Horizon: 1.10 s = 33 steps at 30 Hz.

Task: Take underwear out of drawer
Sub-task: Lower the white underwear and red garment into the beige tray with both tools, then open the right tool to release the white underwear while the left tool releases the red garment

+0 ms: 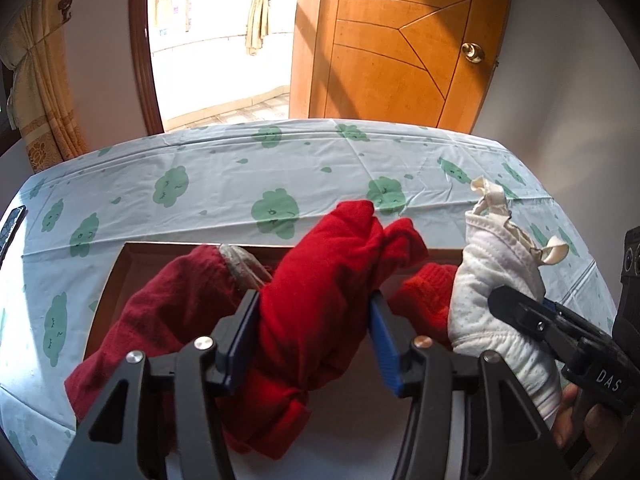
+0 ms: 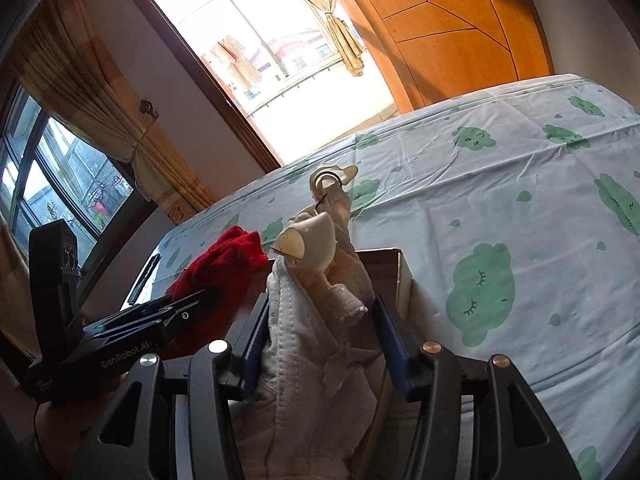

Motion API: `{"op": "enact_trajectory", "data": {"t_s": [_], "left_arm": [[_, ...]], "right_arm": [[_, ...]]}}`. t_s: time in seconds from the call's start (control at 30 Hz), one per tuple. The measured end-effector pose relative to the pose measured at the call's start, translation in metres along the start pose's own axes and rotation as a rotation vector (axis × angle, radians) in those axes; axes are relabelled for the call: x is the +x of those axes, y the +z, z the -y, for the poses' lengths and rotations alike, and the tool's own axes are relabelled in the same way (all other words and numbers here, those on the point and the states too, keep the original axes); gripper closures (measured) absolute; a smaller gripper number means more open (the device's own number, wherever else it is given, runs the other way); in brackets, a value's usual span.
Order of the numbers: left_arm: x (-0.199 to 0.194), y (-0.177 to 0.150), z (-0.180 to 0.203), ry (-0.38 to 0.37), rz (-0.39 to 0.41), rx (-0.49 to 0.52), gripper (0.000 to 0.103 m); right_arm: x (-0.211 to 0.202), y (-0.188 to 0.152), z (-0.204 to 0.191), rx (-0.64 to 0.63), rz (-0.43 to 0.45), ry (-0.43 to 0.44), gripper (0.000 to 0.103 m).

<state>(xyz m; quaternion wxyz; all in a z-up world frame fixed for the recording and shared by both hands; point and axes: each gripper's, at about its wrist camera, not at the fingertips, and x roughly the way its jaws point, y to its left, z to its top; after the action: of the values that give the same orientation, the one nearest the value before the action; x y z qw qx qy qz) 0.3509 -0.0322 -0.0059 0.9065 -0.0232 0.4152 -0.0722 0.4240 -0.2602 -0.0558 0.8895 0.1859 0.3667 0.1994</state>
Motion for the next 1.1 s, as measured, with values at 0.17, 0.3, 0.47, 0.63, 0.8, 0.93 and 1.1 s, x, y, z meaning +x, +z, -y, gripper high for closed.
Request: {"op": "enact_trajectory", "data": {"t_s": [0.17, 0.3, 0.47, 0.63, 0.8, 0.93, 1.1], "left_arm": [[-0.004, -0.003, 0.003, -0.007, 0.019, 0.011, 0.046], [-0.011, -0.005, 0.003, -0.017, 0.041, 0.005, 0.045], [-0.018, -0.008, 0.003, -0.028, 0.064, -0.003, 0.043], [-0.025, -0.011, 0.004, -0.042, 0.089, -0.004, 0.043], [-0.03, -0.015, 0.006, -0.058, 0.104, 0.0, 0.042], [-0.034, -0.018, 0.006, -0.065, 0.111, -0.003, 0.042], [-0.043, -0.025, 0.002, -0.072, 0.145, -0.012, 0.042]], "right_arm": [[-0.006, 0.0, -0.008, -0.041, 0.037, -0.043, 0.034], [-0.009, -0.001, -0.007, -0.048, 0.066, -0.055, 0.031], [-0.012, -0.002, -0.002, -0.038, 0.08, -0.063, 0.031], [-0.019, -0.004, -0.002, -0.041, 0.121, -0.068, 0.031], [-0.026, -0.007, -0.007, -0.064, 0.155, -0.072, 0.031], [-0.029, -0.008, -0.01, -0.074, 0.168, -0.08, 0.031], [-0.035, -0.014, -0.014, -0.087, 0.186, -0.079, 0.03]]}}
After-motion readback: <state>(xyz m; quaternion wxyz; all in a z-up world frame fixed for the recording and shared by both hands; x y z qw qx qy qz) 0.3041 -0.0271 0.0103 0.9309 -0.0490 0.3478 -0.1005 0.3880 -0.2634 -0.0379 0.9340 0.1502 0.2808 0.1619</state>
